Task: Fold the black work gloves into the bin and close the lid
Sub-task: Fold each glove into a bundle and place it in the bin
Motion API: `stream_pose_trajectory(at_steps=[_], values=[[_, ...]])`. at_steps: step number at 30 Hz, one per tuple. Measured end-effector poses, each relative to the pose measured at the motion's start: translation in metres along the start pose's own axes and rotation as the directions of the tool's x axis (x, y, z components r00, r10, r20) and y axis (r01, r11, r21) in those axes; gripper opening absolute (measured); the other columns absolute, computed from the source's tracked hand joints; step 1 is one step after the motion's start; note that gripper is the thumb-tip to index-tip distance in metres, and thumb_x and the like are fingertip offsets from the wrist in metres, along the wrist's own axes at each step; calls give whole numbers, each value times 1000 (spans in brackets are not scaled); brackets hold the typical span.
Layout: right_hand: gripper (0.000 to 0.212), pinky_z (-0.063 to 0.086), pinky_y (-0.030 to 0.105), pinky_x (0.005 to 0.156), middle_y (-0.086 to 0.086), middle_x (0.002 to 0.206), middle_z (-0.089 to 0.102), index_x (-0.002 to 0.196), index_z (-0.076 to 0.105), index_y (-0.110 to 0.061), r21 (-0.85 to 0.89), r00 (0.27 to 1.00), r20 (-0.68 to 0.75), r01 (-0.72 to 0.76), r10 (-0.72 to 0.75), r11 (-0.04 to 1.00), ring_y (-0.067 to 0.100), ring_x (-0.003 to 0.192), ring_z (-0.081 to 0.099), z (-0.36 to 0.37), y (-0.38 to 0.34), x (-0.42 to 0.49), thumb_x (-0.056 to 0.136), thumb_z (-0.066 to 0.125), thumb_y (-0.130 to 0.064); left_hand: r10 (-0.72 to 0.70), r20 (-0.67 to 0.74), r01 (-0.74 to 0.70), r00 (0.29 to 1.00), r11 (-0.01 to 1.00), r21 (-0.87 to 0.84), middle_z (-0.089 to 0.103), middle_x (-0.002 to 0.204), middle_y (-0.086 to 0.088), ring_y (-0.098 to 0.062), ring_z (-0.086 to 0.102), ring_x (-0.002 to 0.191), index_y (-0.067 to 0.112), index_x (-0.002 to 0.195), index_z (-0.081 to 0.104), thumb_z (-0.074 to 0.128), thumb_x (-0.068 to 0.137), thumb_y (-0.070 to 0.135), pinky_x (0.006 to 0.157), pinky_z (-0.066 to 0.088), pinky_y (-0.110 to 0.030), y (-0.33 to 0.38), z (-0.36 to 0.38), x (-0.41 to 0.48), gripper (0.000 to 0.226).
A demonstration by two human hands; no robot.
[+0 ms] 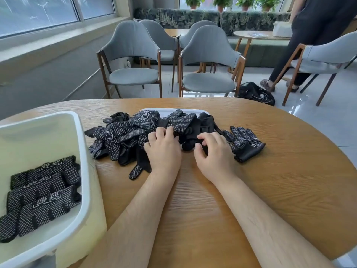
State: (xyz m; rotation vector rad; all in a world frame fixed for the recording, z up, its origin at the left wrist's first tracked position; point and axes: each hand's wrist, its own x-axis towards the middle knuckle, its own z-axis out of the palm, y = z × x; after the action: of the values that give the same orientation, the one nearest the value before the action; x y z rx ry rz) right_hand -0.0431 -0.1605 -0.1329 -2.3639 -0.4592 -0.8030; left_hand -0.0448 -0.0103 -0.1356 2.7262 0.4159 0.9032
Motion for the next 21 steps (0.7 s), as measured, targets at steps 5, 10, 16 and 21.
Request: stream_pose_trajectory(at_steps=[5,10,16,21], values=[[22,52,41,78,-4,91,59,107,67,-16,41,998,58,-17,15,999,22,90,58,-3,-1,-2,90,58,-27,51,-10,-52,999,997,-57,62,96,-6,-34,59,93,14,98,66,68,91,27,70,48,-46,0,-9,-7,15],[19,52,39,78,-8,86,56,108,66,-19,82,994,108,17,-26,997,16,84,56,-7,-2,-7,91,62,-26,127,-53,-134,991,978,-162,61,92,-4,-32,57,88,12,95,64,67,92,23,64,49,-44,-2,-20,-27,12],[18,52,39,78,-9,85,56,109,66,-19,126,998,56,-11,4,992,16,86,56,-11,-1,-7,93,62,-27,93,-28,-97,995,916,-389,59,94,2,-25,61,84,16,94,67,66,94,35,70,53,-45,-5,-26,-31,19],[34,54,39,84,-5,98,60,122,68,-18,128,999,36,4,-9,992,19,97,59,-12,0,-7,94,55,-33,34,-152,-104,988,870,-482,62,97,1,-21,57,89,15,94,77,64,96,33,79,48,-39,-2,-34,-26,22]])
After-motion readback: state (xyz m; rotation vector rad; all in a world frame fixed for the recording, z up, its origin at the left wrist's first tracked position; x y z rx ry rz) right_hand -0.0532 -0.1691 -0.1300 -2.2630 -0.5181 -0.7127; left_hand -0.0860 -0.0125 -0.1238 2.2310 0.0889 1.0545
